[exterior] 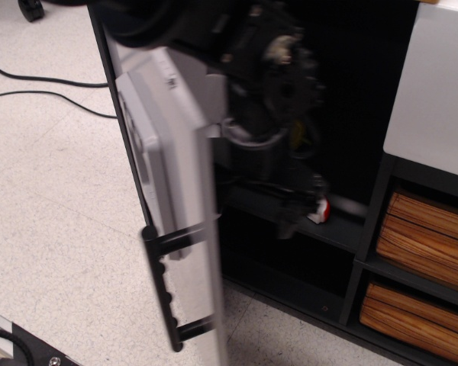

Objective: Open fridge

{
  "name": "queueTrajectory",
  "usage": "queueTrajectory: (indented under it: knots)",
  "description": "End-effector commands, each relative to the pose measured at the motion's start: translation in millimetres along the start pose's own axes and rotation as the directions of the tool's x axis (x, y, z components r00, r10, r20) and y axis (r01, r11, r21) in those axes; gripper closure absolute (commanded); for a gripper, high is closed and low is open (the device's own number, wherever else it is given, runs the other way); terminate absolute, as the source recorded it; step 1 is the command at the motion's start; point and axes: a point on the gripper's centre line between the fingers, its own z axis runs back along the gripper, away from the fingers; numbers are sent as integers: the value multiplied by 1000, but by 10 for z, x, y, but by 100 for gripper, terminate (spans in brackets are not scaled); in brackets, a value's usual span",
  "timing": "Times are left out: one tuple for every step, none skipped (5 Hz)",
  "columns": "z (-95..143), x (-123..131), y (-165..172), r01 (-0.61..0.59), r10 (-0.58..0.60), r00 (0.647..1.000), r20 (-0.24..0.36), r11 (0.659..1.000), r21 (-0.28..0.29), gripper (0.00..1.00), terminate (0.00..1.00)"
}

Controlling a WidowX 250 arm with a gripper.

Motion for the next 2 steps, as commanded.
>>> queueTrajectory:
  knots:
    - [119, -274, 414, 35, -35, 999, -5, 999, 16, 0, 0]
    - [232, -427, 713, 49, -49, 999, -13, 999, 5, 0, 0]
